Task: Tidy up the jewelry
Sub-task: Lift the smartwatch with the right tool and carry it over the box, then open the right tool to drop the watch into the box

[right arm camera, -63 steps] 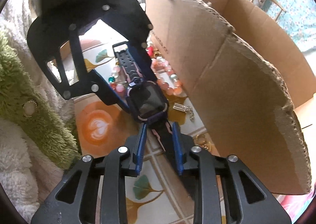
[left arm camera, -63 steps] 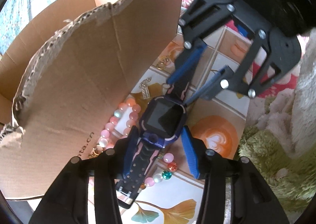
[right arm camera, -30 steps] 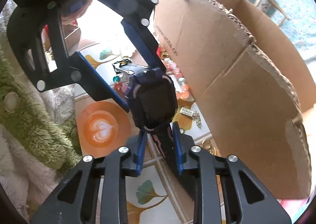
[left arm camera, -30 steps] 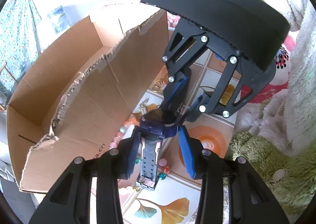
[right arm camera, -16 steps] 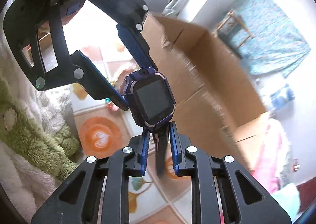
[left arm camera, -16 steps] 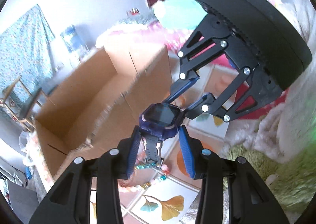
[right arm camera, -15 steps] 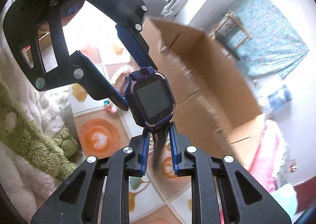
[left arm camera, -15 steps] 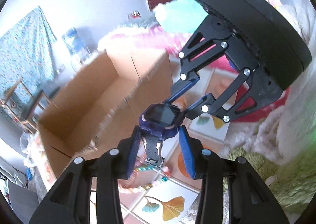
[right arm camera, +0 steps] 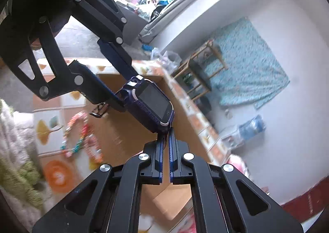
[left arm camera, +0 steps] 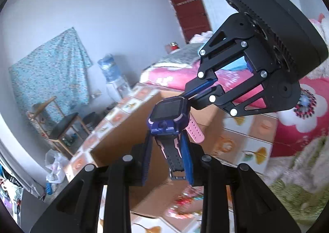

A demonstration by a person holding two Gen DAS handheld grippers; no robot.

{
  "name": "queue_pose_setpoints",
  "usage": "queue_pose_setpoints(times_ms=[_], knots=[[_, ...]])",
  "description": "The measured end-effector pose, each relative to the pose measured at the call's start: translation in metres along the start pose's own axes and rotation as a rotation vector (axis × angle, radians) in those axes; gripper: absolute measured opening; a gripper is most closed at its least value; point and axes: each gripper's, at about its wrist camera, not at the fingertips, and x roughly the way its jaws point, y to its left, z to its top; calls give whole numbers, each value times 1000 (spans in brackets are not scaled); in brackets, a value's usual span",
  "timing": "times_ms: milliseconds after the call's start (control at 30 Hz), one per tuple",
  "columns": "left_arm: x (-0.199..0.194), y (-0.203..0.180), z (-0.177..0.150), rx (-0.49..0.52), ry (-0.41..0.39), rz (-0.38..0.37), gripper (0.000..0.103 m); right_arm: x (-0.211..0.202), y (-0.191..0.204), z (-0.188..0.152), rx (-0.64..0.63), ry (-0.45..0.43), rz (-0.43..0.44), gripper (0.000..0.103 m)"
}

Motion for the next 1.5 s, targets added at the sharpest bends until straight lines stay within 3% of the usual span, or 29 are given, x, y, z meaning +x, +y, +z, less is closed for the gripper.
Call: queue_pose_setpoints(times_ms=[233,467,700,833,967,1067,1133,1200,1333,1500], knots=[[29,22,-4,-60,73,74,28,23,-36,26,-24,-65,6,1],[69,46,-23,-210,160,89,28,86,-45,34,-67,-33,61,1],[50,77,-52,-426,165,156,28,129,-53,48,-19,-55,113,1],[34,81,-70,-525,181,212,28,163,-37,25,-60,33,158,1],[25,77,-84,-575,187,227,31,198,6,-27,-286,224,218,2],[24,78,-92,-591,197,237,33,195,19,-48,-413,279,226,17],[23,76,-96,-602,206,242,36,179,18,-50,-440,294,284,47],[22,75,-101,-617,213,242,37,163,11,-47,-432,284,327,52],[15,70,-112,-658,210,254,44,153,-25,-30,-188,306,420,52],[7,67,-126,-735,225,253,58,169,-82,-24,485,394,592,47]])
